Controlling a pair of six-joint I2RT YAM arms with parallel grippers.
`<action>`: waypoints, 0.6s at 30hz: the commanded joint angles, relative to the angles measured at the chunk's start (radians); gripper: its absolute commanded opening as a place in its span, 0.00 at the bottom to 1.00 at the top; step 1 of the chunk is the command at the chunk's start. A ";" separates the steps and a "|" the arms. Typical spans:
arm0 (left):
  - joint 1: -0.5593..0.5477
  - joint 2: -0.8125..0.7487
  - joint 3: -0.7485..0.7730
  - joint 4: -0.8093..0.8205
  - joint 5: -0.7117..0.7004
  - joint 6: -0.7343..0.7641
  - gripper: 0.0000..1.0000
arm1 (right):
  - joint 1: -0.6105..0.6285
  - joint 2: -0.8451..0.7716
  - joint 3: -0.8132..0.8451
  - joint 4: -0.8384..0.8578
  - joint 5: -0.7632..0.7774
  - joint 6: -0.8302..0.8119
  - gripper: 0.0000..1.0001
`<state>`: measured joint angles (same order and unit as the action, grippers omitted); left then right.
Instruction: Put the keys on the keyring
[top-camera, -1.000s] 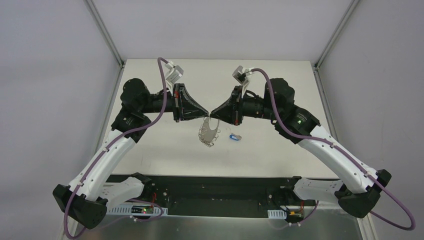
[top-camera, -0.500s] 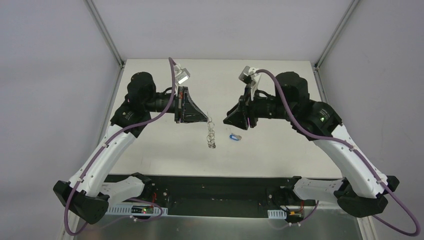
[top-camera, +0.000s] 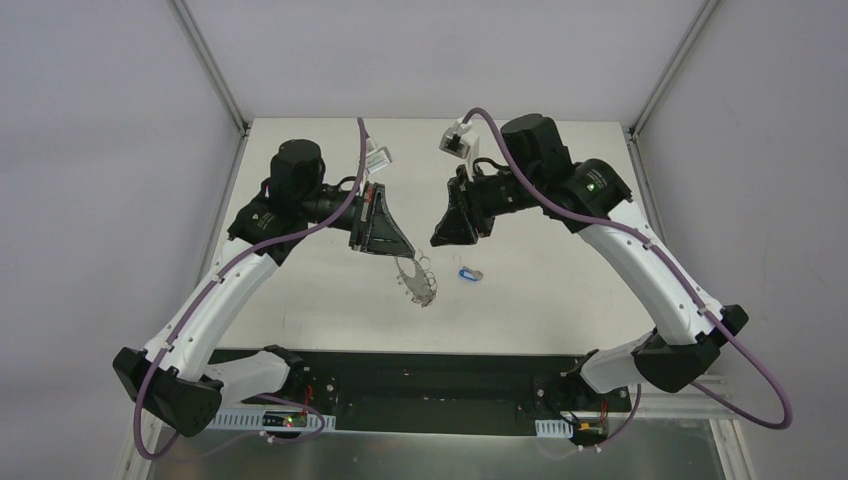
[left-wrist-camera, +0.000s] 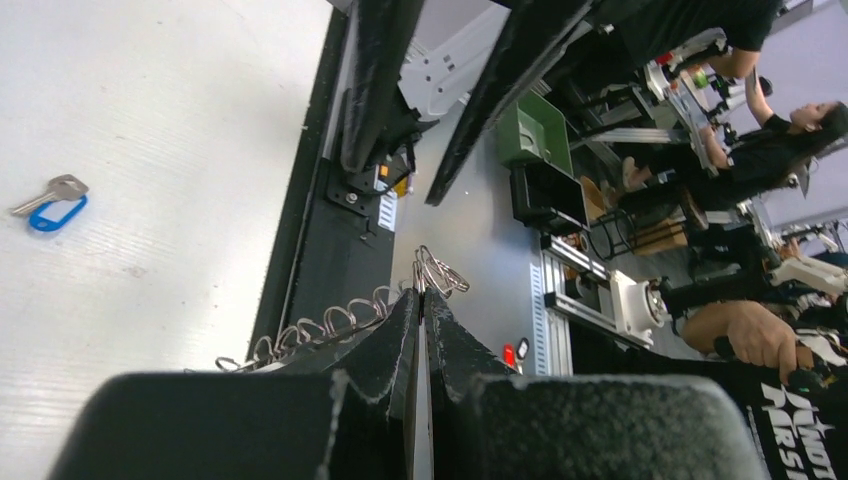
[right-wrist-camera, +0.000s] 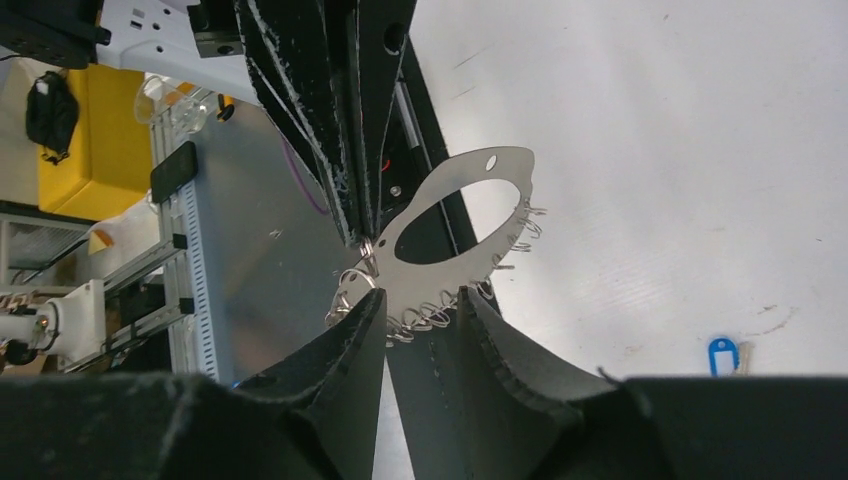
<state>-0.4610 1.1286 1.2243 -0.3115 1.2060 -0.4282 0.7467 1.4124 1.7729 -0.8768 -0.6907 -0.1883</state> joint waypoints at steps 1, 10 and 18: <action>-0.021 0.002 0.054 0.015 0.087 0.007 0.00 | -0.004 0.009 0.044 0.028 -0.132 -0.009 0.34; -0.027 0.010 0.052 0.015 0.087 0.023 0.00 | -0.003 0.003 -0.006 0.119 -0.209 0.035 0.34; -0.031 0.003 0.054 0.015 0.083 0.031 0.00 | -0.004 0.005 -0.028 0.151 -0.226 0.057 0.32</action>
<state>-0.4793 1.1435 1.2358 -0.3195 1.2495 -0.4236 0.7437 1.4353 1.7527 -0.7792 -0.8658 -0.1490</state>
